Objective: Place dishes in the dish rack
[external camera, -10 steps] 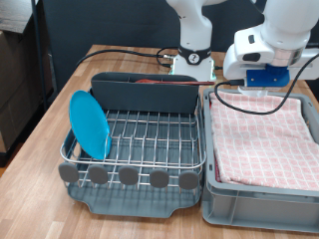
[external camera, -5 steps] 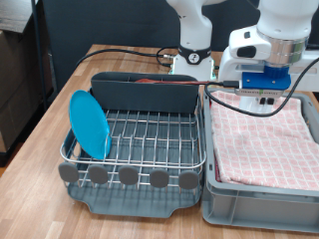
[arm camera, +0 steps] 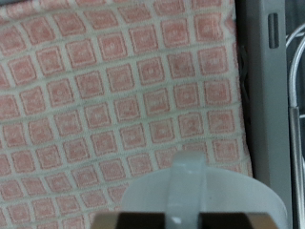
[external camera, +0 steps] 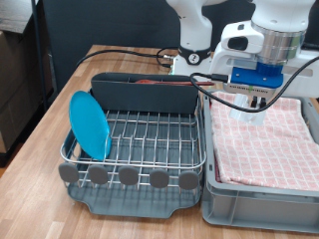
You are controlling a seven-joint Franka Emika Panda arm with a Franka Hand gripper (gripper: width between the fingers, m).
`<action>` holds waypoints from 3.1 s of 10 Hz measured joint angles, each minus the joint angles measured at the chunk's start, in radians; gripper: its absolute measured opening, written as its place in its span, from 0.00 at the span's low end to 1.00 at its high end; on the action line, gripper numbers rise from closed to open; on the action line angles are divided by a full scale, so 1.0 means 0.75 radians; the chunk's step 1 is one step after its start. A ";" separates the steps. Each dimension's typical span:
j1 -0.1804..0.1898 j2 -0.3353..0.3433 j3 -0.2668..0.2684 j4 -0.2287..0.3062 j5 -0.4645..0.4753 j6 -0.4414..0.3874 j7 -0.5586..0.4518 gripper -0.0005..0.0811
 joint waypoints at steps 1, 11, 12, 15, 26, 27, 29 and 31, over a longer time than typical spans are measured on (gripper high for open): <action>-0.007 0.001 -0.006 0.005 -0.004 0.019 -0.032 0.09; -0.262 0.315 -0.010 0.455 0.209 -0.121 -0.435 0.09; -0.271 0.346 -0.006 0.478 0.211 -0.121 -0.444 0.09; -0.273 0.399 -0.006 0.501 0.209 -0.107 -0.444 0.09; -0.361 0.596 0.008 0.750 0.225 -0.238 -0.488 0.09; -0.372 0.612 0.014 0.772 0.236 -0.257 -0.488 0.09; -0.384 0.631 0.024 0.786 0.254 -0.259 -0.488 0.09; -0.385 0.642 0.027 0.787 0.265 -0.259 -0.484 0.09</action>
